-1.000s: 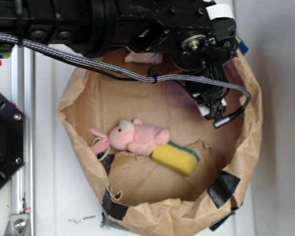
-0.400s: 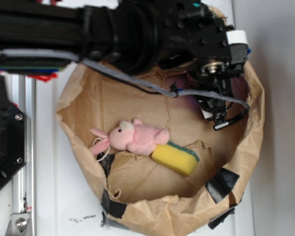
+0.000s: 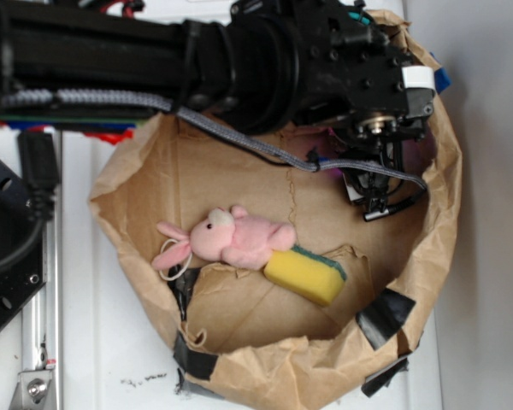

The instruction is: Grab the rock.

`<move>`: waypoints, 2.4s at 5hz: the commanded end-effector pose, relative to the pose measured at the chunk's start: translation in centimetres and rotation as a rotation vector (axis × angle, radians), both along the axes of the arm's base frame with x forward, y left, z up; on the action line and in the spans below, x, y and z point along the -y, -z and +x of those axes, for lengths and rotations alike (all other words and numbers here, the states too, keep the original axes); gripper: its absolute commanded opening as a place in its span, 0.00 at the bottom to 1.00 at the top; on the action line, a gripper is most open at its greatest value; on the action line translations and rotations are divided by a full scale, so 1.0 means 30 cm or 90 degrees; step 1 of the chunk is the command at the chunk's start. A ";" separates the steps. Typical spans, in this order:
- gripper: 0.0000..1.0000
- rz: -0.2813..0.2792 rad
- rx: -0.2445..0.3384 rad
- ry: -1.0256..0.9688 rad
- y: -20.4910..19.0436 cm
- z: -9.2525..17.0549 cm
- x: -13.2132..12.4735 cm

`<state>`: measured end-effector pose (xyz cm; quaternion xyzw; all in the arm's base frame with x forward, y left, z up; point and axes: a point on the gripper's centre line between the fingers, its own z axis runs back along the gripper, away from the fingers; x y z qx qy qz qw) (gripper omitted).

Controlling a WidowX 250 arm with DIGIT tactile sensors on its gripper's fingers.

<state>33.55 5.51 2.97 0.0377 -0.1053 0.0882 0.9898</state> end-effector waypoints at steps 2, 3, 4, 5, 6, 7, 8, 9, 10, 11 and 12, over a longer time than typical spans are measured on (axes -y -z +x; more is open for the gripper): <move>0.00 0.003 0.051 0.059 -0.082 0.005 0.041; 0.00 -0.044 0.040 0.070 -0.175 -0.033 0.055; 0.00 -0.106 0.031 0.095 -0.316 -0.074 0.105; 0.00 -0.139 -0.018 0.110 -0.373 -0.107 0.142; 0.00 -0.141 -0.042 0.128 -0.393 -0.142 0.165; 0.00 -0.147 -0.042 0.129 -0.407 -0.140 0.171; 0.00 -0.146 -0.044 0.150 -0.429 -0.154 0.199; 0.00 -0.142 -0.041 0.161 -0.440 -0.167 0.216; 0.00 -0.136 -0.039 0.169 -0.444 -0.174 0.230; 0.00 -0.119 -0.036 0.175 -0.430 -0.177 0.231; 0.00 -0.109 -0.037 0.172 -0.425 -0.179 0.230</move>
